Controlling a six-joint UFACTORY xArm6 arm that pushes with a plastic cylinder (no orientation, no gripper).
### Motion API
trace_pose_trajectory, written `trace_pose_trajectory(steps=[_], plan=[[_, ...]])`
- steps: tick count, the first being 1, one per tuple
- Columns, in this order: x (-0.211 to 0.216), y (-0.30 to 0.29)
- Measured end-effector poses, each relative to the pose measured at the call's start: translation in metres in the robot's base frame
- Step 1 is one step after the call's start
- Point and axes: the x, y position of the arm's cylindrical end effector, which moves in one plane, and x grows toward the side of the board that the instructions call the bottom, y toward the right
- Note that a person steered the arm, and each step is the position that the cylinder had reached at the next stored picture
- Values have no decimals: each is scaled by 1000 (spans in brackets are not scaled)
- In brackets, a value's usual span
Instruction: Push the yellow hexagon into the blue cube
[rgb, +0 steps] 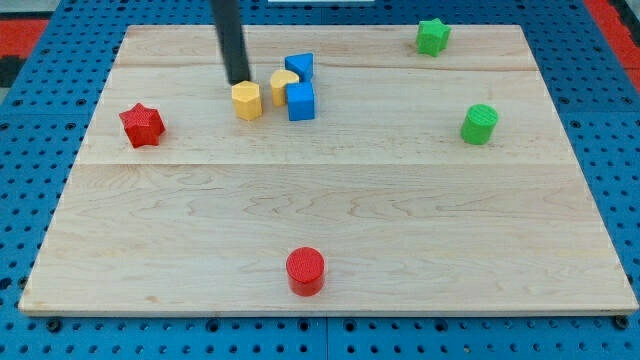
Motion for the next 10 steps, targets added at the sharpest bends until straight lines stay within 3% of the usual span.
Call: trace_pose_trajectory(steps=[3, 5, 6, 7, 9, 10], plan=[[37, 96], [-18, -42], [-4, -95], [27, -46], [40, 56], [32, 3]])
